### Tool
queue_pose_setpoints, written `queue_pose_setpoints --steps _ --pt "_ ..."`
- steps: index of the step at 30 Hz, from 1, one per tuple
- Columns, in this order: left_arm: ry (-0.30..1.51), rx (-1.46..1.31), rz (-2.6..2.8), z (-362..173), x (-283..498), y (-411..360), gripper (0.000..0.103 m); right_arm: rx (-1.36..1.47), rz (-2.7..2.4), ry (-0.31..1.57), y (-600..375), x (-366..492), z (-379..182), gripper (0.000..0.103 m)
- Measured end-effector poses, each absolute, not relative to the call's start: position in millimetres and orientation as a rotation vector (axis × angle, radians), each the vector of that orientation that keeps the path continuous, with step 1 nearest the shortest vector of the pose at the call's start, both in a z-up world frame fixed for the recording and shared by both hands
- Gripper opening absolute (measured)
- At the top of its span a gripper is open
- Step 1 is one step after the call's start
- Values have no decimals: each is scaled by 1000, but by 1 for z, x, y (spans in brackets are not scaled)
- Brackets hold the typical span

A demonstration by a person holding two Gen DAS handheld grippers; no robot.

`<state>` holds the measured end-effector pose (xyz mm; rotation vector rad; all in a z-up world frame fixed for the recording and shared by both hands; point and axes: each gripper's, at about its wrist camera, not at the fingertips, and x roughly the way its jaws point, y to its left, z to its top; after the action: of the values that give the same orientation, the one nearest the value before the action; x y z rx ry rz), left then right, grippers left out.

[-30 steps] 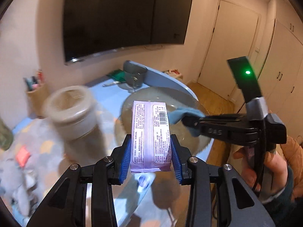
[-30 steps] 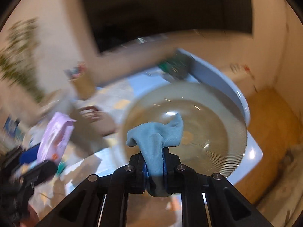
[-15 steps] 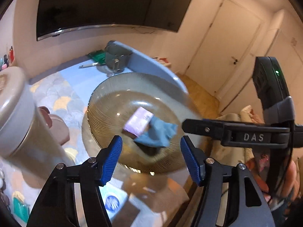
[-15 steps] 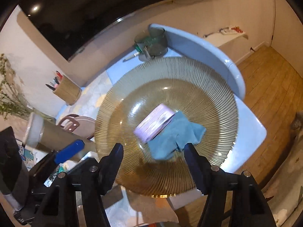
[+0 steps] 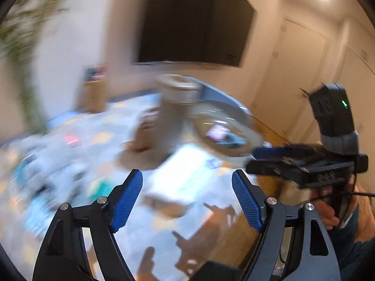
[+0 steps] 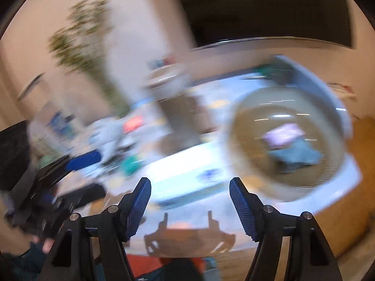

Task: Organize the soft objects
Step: 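Move both open tools back over the table, then grasp the blue face mask with the left tool while the right tool grasps the green bag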

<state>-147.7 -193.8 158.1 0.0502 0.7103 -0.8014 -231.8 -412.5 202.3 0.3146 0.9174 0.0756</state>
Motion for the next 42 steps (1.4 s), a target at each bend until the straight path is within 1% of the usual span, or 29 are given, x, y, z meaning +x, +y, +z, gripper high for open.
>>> queue_pose_setpoints --steps 4,8,10,14,18,24,28,33,34,35,36,37,38,39,40,41,42 --pt "696 13 -598 152 -138 -113 77 253 218 943 -338 -212 191 68" --pt "725 -21 -417 134 -125 -37 77 183 280 966 -275 -190 173 68" --pt "754 -23 -347 120 -117 -6 77 144 272 989 -247 -177 161 68" --pt "815 -40 -295 88 -100 25 77 136 263 1050 -213 -154 136 68" --pt "865 -93 -325 61 -93 34 77 121 155 1078 -197 -131 115 68" --pt "859 -49 -434 63 -74 6 77 296 4 1172 -215 -95 75 68" --pt "898 -80 -453 53 -44 -10 77 378 -66 1164 -225 -80 58 68" --pt "986 -213 -447 27 -13 -11 75 429 -115 1155 -233 -68 49 68" --pt "990 -219 -442 24 -11 -12 70 430 -120 1155 -233 -65 47 68" --pt "988 -211 -433 22 -11 -15 62 426 -127 1143 -233 -63 47 68" --pt "994 -204 -424 21 -12 -17 39 418 -133 1129 -233 -60 47 68" --pt "1008 -199 -427 19 -12 -18 26 404 -148 1119 -232 -57 46 68" --pt "1012 -204 -433 19 -12 -19 24 396 -160 1115 -231 -55 46 68" --pt "1004 -210 -438 20 -15 -18 17 389 -175 1104 -230 -53 45 68" --pt "994 -207 -443 22 -20 -18 13 379 -185 1089 -228 -53 45 68" --pt "984 -200 -445 24 -25 -17 13 366 -191 1078 -226 -53 44 63" --pt "972 -187 -449 29 -32 -17 13 333 -195 1064 -223 -53 44 53"
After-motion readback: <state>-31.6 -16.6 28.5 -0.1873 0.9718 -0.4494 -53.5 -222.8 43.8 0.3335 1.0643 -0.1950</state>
